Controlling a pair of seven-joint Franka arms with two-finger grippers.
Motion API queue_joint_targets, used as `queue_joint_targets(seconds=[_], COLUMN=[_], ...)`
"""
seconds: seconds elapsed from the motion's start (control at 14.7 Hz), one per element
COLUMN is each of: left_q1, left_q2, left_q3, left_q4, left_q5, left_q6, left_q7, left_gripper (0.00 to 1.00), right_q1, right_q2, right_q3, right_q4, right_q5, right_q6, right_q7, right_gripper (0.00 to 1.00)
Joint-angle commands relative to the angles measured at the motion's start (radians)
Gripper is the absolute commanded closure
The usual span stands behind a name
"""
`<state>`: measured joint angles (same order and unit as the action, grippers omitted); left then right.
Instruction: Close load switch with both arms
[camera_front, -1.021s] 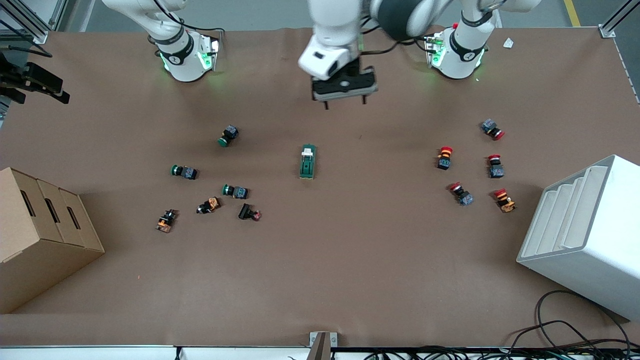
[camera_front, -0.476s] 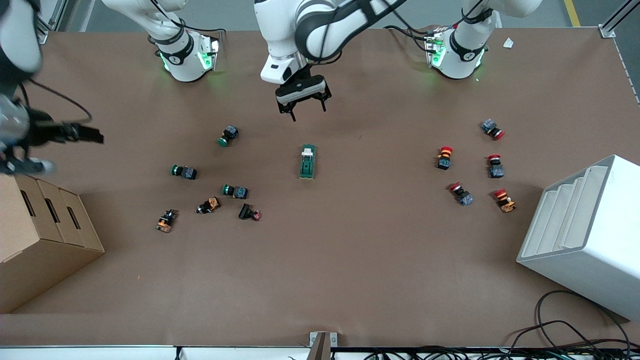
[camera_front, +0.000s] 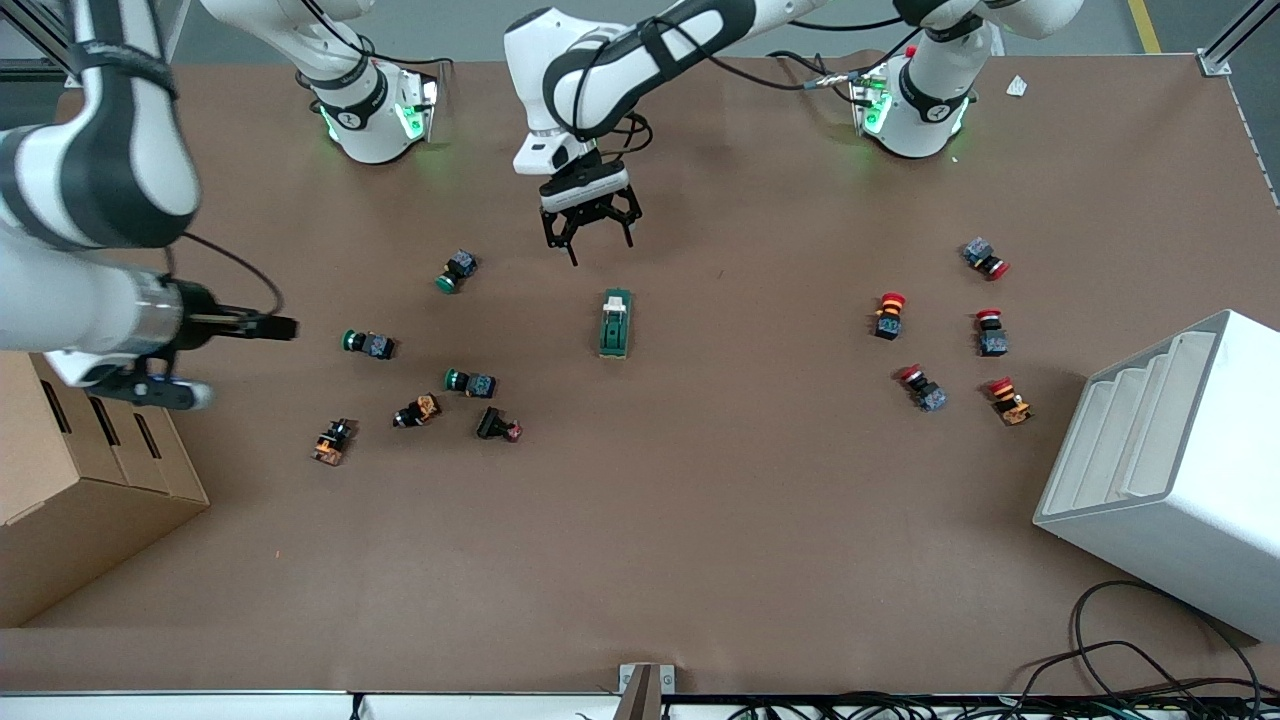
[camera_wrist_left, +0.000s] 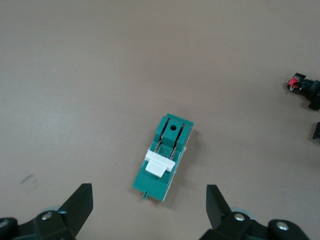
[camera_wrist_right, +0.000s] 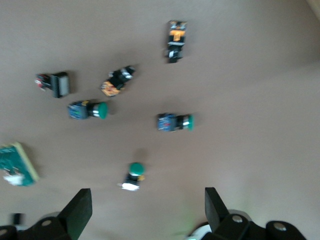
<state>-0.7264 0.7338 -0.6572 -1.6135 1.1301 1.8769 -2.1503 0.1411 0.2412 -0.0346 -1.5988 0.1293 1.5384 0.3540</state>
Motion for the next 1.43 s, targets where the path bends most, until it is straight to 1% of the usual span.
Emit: queue_joint_targets(seconds=[0.0, 0.2, 0.27, 0.34, 0.61, 0.82, 0.95, 1.02, 1.23, 1.36], left_q1=[-0.017, -0.03, -0.031, -0.033, -0.042, -0.062, -0.082, -0.091, -0.109, -0.148], left_q2=[0.028, 0.093, 0.114, 0.124, 0.125, 0.127, 0.142, 0.147, 0.165, 0.177], left_q3=[0.001, 0.007, 0.01, 0.011, 0.034, 0.065, 0.094, 0.106, 0.114, 0.152], left_q4=[-0.057, -0.095, -0.109, -0.121, -0.196, -0.221, -0.223, -0.221, -0.22, -0.218], left_q5=[0.152, 0.366, 0.429, 0.463, 0.552, 0.596, 0.623, 0.631, 0.636, 0.642], left_q6=[0.008, 0.008, 0.002, -0.002, -0.011, -0.012, -0.012, -0.012, -0.012, -0.012], left_q7=[-0.129, -0.308, -0.35, -0.365, -0.367, -0.368, -0.368, -0.37, -0.381, -0.39], left_gripper=[0.0, 0.01, 0.01, 0.01, 0.01, 0.02, 0.02, 0.02, 0.02, 0.02], right_q1=[0.104, 0.243, 0.291, 0.332, 0.474, 0.569, 0.616, 0.632, 0.658, 0.678], right_q2=[-0.001, 0.058, 0.094, 0.125, 0.234, 0.286, 0.306, 0.312, 0.313, 0.311], right_q3=[-0.004, -0.004, -0.004, -0.005, -0.005, -0.004, -0.004, -0.004, -0.004, -0.004], right_q4=[-0.043, -0.066, -0.066, -0.067, -0.073, -0.151, -0.196, -0.208, -0.236, -0.256], right_q5=[0.073, 0.121, 0.163, 0.206, 0.213, 0.22, 0.23, 0.23, 0.236, 0.236], right_q6=[0.069, 0.228, 0.283, 0.342, 0.543, 0.748, 0.853, 0.877, 0.885, 0.885], right_q7=[0.217, 0.469, 0.543, 0.606, 0.799, 0.862, 0.896, 0.911, 0.916, 0.916], right_gripper=[0.0, 0.0, 0.0, 0.0, 0.0, 0.0, 0.0, 0.0, 0.0, 0.0])
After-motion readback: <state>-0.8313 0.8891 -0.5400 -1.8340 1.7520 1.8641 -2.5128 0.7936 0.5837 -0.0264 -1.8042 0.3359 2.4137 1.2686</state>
